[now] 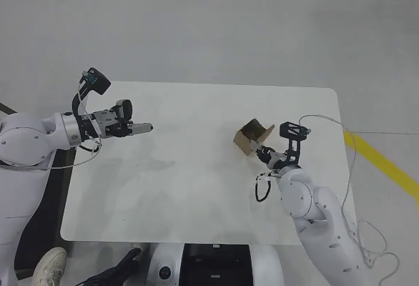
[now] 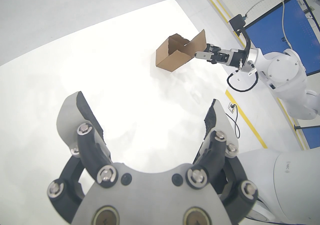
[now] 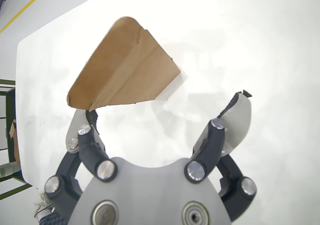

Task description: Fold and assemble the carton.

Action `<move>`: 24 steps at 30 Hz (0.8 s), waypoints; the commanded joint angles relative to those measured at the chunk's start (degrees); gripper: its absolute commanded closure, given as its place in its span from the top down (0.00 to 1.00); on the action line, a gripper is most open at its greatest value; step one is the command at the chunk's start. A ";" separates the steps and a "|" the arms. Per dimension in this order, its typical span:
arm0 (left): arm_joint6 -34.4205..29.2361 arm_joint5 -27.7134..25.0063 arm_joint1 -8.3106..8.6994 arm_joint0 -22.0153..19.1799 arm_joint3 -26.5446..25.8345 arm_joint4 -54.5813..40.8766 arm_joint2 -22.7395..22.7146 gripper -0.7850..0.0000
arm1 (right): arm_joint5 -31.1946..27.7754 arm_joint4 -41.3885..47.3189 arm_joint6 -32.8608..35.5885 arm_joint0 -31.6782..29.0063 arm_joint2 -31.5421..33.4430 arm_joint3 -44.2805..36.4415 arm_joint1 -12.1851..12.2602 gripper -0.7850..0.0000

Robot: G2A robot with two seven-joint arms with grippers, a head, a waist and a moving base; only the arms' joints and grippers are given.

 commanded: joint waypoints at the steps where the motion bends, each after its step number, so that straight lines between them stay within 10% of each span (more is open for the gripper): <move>1: 0.00 0.00 0.00 0.00 0.00 0.00 0.00 1.00 | -0.13 -0.06 -0.75 -1.28 1.78 -0.52 0.18 1.00; 24: 0.00 0.00 0.00 0.00 0.00 0.00 0.00 1.00 | -25.26 -9.20 -16.72 -6.33 6.13 0.54 1.56 1.00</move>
